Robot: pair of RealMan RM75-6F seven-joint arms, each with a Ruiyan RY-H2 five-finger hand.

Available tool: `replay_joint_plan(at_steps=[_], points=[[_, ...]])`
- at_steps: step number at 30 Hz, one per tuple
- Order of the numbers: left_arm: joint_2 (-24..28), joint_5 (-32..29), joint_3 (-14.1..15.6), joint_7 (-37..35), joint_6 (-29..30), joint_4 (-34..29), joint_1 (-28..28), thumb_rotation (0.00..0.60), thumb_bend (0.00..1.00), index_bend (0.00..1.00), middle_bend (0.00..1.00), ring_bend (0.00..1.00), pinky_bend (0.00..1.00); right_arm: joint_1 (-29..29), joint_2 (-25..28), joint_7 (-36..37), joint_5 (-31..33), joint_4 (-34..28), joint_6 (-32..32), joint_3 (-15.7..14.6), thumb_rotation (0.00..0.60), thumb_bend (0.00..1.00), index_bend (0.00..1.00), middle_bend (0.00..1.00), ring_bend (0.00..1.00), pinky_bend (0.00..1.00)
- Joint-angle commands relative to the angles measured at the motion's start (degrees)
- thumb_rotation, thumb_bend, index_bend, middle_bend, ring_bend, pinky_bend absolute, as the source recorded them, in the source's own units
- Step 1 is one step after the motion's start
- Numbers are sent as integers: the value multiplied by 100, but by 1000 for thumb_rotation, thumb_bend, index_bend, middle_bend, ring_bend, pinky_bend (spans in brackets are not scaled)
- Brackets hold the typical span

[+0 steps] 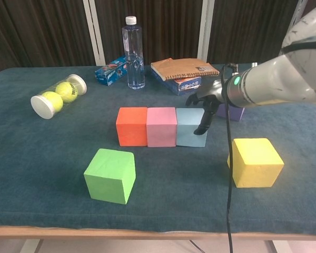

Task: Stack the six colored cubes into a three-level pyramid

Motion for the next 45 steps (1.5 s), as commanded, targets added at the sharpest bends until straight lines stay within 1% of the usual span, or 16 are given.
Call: replay_joint_plan(at_steps=[1,4,8,12,14,17,20,22,25,29,32,38,45], points=[[7,-10,-2,1,-1,-3,4,594,103,0,30,0,67,-88,214,89,-302,-269,93,-64,600,239,0,0,0,0],[14,-16,-3,-12,-6,-2,6,595,102,0,31,0,67,-277,533,286,-825,-699,248,-109,600,239,0,0,0,0],[15,-12,2,-7,-17,1,2,593,103,0,31,0,67,-686,1116,703,-1604,-1366,389,-201,600,239,0,0,0,0],[19,-2,3,46,-37,-30,-13,592,104,0,31,0,67,-1054,1594,1021,-2148,-1717,249,-437,600,239,7,0,0,0],[21,4,2,105,-51,-64,-25,594,107,0,31,0,67,-1191,1762,1129,-2400,-1775,135,-581,600,253,54,0,0,0],[23,2,-4,188,-83,-129,-50,592,111,0,30,0,67,-1311,1867,1280,-2638,-1726,-52,-729,600,299,135,0,0,0],[20,4,-8,262,-117,-192,-75,593,113,0,31,0,67,-1302,1849,1337,-2691,-1575,-265,-847,600,350,197,0,0,0],[20,4,-9,302,-132,-219,-86,594,114,0,30,0,67,-1256,1794,1346,-2671,-1474,-365,-894,600,389,210,0,0,0],[29,-10,-14,348,-144,-259,-92,593,114,0,31,0,67,-1162,1668,1375,-2609,-1324,-477,-939,600,415,216,0,0,0],[44,-24,-18,353,-127,-271,-79,592,115,0,31,0,67,-1086,1585,1406,-2558,-1242,-524,-983,600,416,221,0,0,0],[49,-38,-18,307,-126,-247,-72,594,115,0,31,0,67,-1005,1472,1420,-2440,-1149,-603,-1045,600,416,209,0,0,0],[22,-32,-4,239,-126,-169,-62,594,116,0,30,0,67,-834,1282,1500,-2303,-1018,-727,-1074,600,416,186,0,0,0],[23,-31,-4,177,-91,-122,-43,594,116,0,31,0,67,-647,1082,1513,-2146,-872,-693,-1127,600,416,176,0,0,0]])
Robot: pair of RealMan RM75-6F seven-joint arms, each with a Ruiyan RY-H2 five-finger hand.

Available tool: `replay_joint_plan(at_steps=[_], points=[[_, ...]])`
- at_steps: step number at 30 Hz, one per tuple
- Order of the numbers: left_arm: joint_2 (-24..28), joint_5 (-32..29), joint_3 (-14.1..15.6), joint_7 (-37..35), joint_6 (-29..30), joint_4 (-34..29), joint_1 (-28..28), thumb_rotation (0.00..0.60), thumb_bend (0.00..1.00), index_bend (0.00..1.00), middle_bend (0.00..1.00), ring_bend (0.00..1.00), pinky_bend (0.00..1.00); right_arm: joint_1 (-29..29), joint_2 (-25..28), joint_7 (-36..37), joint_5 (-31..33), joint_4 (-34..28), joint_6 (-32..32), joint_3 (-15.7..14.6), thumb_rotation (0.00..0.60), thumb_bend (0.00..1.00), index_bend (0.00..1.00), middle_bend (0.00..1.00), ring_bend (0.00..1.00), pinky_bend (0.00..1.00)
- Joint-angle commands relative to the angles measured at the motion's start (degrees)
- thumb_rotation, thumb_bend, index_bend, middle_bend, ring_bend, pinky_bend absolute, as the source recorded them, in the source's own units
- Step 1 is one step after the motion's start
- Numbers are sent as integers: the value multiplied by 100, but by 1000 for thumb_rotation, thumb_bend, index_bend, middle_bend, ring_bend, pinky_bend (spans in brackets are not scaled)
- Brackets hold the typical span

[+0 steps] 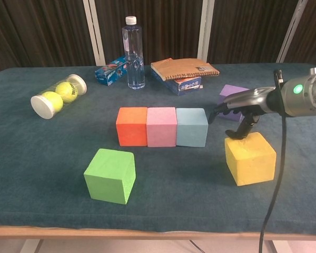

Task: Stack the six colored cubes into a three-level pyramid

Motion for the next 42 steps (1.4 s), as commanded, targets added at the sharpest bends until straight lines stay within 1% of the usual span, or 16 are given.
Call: replay_joint_plan(at_steps=[1,8,14,18,26,33,42], points=[[-1,0,2,-16,5,10,5,594,116,0,31,0,67,70,-75,-4,85,57,10,-36,600,416,172,0,0,0],[-4,-3,1,-49,26,44,20,593,117,0,30,0,67,178,-184,77,132,146,19,-34,600,416,138,0,0,0],[-12,-5,1,-79,26,63,23,593,117,0,30,0,67,215,-151,161,75,84,28,-37,600,417,123,0,0,0],[-19,6,6,-83,31,74,25,593,116,0,31,0,67,231,-114,173,69,47,51,-90,600,417,109,0,0,0],[-2,13,10,-42,35,37,28,593,117,0,31,0,67,190,62,302,54,4,-21,-196,600,419,108,0,0,0],[-5,16,5,30,13,-13,10,595,116,0,31,0,67,82,240,458,-169,-96,-87,-284,600,422,108,0,0,0],[-11,25,7,132,5,-83,-1,598,116,0,31,0,67,110,168,547,-294,-69,-229,-345,600,421,118,0,0,0]])
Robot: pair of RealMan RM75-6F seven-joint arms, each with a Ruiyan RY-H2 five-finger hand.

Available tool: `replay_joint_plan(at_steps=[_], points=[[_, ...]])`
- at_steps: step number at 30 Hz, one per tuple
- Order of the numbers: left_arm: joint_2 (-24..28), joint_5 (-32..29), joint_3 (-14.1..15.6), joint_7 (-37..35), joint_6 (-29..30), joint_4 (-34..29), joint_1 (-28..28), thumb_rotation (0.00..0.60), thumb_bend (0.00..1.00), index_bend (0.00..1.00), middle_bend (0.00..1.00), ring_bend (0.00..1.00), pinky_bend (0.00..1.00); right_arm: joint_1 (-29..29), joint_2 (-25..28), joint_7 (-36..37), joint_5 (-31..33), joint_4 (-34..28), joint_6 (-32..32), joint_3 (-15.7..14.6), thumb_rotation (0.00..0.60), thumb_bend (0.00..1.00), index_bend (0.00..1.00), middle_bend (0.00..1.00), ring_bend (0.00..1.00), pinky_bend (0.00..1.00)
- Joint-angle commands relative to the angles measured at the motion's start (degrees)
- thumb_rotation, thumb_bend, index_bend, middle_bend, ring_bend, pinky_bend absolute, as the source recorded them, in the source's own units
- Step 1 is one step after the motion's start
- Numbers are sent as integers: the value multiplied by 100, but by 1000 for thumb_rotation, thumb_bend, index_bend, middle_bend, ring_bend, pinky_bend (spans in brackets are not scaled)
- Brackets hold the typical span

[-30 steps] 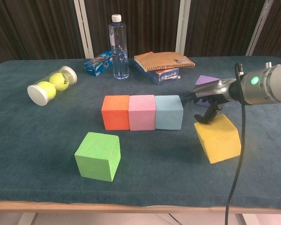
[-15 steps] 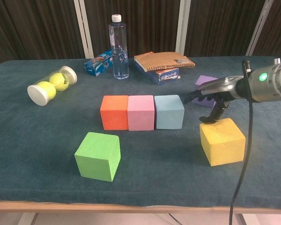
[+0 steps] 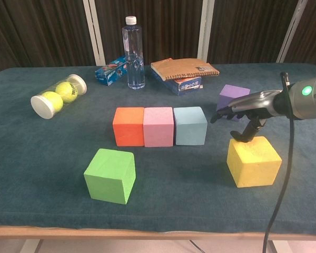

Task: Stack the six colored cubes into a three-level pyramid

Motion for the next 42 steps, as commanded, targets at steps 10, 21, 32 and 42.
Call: replay_joint_plan(at_steps=[10,21,32,42], points=[[10,-11,-3,-39,-3,21,1,598,117,0,31,0,67,39,71,123,-88,-112,-79,-102,600,421,118,0,0,0],[22,-22,-8,-39,-7,13,0,598,117,0,31,0,67,131,30,254,-131,-122,-207,-119,600,421,119,0,0,0],[17,-21,-5,-60,-3,30,4,597,117,0,31,0,67,179,113,464,-266,-220,-327,-112,600,422,119,0,0,0],[19,-23,-8,-43,2,17,6,599,117,0,30,0,67,222,77,591,-296,-102,-414,-179,600,422,118,0,0,0]])
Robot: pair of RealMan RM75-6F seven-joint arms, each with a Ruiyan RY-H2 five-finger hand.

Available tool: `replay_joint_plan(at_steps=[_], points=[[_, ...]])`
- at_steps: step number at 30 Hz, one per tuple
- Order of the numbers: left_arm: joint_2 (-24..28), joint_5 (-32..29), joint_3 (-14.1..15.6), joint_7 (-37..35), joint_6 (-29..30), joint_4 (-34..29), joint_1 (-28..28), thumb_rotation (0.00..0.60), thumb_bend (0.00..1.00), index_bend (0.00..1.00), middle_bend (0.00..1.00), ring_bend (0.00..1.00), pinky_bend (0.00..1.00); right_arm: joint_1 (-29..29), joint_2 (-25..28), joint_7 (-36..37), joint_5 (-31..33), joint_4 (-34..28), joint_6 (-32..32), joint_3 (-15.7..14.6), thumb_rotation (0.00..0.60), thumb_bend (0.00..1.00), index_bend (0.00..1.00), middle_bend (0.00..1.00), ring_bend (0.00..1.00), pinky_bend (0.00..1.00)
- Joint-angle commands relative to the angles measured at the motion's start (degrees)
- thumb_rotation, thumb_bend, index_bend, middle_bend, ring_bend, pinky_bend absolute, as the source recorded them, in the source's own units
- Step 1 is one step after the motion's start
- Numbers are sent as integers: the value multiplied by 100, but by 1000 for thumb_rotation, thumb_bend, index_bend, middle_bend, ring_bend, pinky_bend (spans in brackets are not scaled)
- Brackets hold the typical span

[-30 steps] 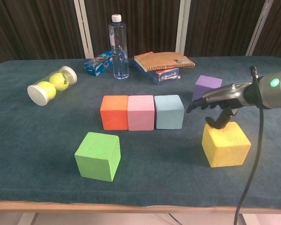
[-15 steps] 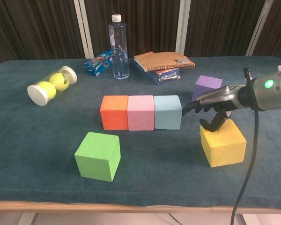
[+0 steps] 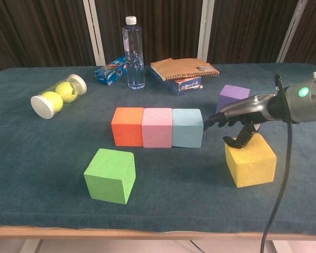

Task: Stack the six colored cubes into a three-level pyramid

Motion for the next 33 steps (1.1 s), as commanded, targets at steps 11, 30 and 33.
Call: replay_joint_plan(at_steps=[11,30,33], points=[[27,33,1,-45,39,-20,4,598,117,0,30,0,67,-215,394,317,-436,-286,48,-41,600,422,116,0,0,0],[535,2057,795,-381,-13,-1444,-454,600,71,38,30,0,67,-3165,2009,2514,-5061,-745,2810,-430,600,371,15,0,0,0],[382,2126,760,-36,-444,-1698,-699,600,76,80,20,0,67,-3408,2126,2979,-5442,-418,2927,-523,600,371,15,0,0,0]])
